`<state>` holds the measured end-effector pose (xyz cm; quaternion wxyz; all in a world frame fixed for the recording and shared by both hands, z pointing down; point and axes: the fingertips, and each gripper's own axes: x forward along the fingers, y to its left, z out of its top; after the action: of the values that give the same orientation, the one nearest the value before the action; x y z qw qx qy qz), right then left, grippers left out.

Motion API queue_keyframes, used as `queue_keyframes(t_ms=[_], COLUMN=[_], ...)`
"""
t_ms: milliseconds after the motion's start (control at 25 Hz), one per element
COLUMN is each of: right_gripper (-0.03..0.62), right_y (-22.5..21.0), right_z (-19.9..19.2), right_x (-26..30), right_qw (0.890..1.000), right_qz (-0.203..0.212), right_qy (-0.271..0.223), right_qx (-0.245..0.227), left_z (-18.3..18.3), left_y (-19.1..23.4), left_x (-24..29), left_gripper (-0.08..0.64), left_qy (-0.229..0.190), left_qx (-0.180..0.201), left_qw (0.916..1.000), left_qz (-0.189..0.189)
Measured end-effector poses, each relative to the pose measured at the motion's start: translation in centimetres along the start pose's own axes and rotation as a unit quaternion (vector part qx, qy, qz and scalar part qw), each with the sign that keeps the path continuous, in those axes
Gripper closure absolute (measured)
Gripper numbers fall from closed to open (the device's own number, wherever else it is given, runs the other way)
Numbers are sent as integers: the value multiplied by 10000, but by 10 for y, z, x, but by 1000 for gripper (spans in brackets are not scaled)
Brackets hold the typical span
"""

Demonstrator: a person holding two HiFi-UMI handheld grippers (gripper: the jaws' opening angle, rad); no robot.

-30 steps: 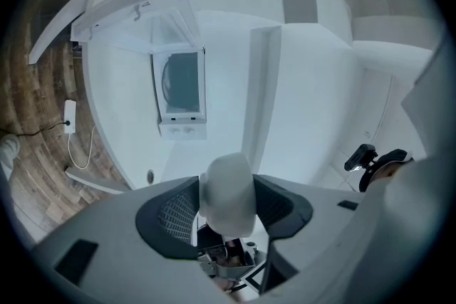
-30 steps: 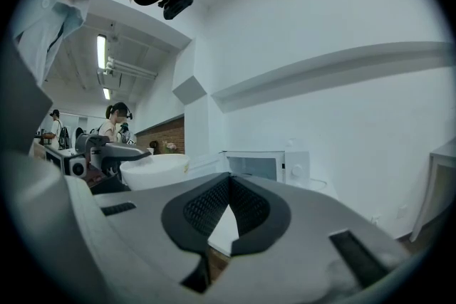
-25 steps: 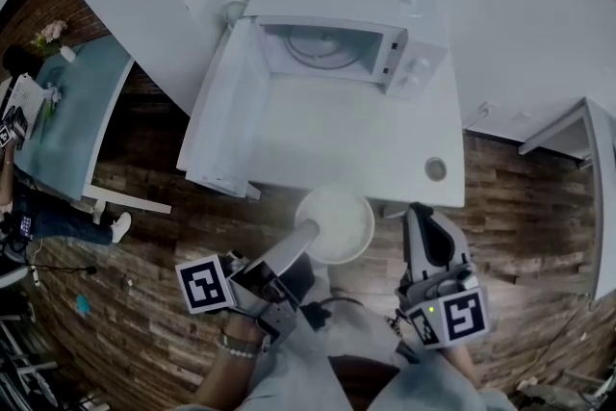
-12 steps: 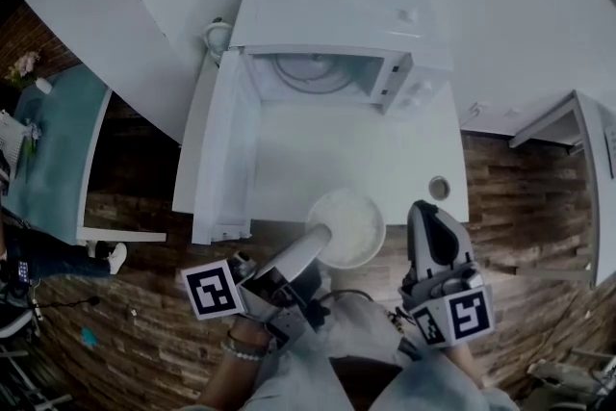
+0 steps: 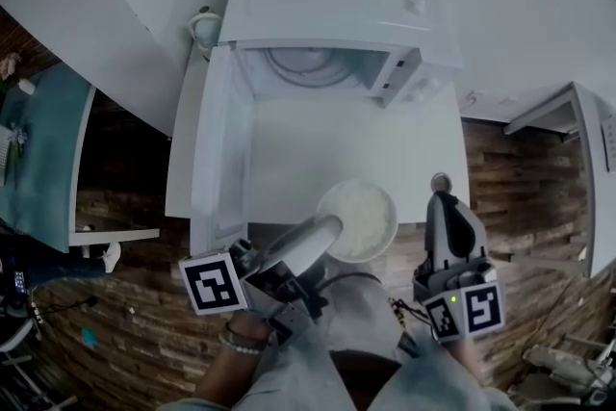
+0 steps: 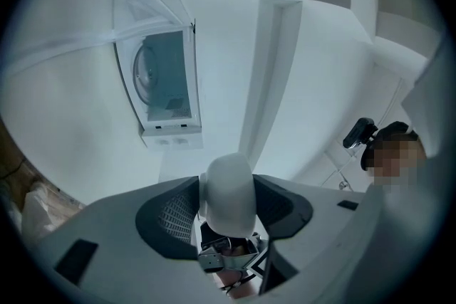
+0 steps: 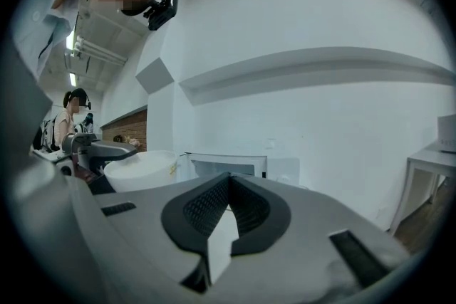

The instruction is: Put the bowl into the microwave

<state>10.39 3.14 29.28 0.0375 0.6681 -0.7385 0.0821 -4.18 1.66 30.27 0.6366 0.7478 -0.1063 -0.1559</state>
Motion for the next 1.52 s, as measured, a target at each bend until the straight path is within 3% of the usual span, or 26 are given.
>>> queue_keyframes(t_ms=[160, 560, 840, 1160, 1320, 1520], right_gripper=[594, 594, 592, 591, 556, 446], right_y=[4, -19, -32, -17, 3, 17], right_z=[-2, 5, -2, -18, -30, -49], right_x=[19, 69, 94, 115, 120, 122], right_qw=[9995, 9983, 9964, 9862, 9739, 9628], right_qz=[256, 533, 740, 1512, 2051, 2437], right_qy=[38, -124, 112, 381, 607, 918], right_qx=[-171, -222, -385, -553, -762, -727], left_z=[9, 37, 54, 74, 80, 89], left_y=[5, 13, 22, 39, 46, 53], left_x=[9, 35, 50, 56, 58, 60], left_gripper=[337, 336, 337, 337, 336, 336], left_qy=[-7, -305, -604, -927, -1066, -1183], left_qx=[197, 211, 166, 112, 97, 134], left_qw=[9997, 9991, 9977, 9949, 9934, 9919], left_qz=[113, 222, 274, 388, 400, 440])
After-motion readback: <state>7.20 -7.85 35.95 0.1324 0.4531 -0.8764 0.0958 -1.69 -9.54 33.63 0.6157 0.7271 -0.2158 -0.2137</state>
